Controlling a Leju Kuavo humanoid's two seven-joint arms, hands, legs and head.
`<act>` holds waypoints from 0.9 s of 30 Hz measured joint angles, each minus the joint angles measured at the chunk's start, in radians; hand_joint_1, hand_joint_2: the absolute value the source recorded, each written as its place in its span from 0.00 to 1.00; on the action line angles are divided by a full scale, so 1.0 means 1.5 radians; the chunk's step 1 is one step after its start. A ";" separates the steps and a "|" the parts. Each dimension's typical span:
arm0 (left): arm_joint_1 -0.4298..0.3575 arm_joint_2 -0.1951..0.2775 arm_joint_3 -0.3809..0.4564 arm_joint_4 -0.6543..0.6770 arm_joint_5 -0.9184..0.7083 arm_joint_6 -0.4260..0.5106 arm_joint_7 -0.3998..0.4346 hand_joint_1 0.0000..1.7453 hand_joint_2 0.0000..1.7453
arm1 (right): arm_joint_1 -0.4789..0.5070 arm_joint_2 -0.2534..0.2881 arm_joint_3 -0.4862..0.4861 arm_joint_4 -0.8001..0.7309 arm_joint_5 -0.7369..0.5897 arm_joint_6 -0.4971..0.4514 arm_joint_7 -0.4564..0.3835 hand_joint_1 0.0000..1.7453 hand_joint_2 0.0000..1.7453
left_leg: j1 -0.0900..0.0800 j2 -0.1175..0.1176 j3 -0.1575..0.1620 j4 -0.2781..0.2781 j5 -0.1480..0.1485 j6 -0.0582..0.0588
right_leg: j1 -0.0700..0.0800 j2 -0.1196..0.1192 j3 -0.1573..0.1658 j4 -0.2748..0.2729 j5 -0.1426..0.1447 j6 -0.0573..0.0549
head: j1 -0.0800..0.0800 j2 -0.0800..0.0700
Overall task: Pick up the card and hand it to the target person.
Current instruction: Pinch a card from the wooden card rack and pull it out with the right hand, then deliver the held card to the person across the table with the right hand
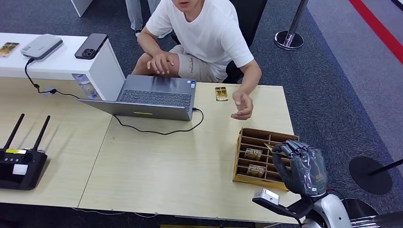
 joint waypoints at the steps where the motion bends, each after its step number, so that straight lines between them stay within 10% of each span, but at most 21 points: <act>1: 0.000 0.000 0.000 0.000 0.000 0.000 0.000 0.00 1.00 | -0.001 0.000 0.001 0.000 0.000 0.000 0.001 0.85 1.00 | 0.000 0.000 0.000 0.000 0.000 0.000 | 0.000 0.000 0.000 0.000 0.000 0.000 | 0.000 0.000; 27: -0.002 0.002 0.000 0.000 -0.012 -0.003 -0.012 0.00 1.00 | -0.112 0.055 0.144 0.194 0.112 -0.164 0.004 0.85 1.00 | 0.000 0.000 0.000 0.000 0.000 0.000 | 0.000 0.000 0.000 0.000 0.000 0.000 | 0.000 0.000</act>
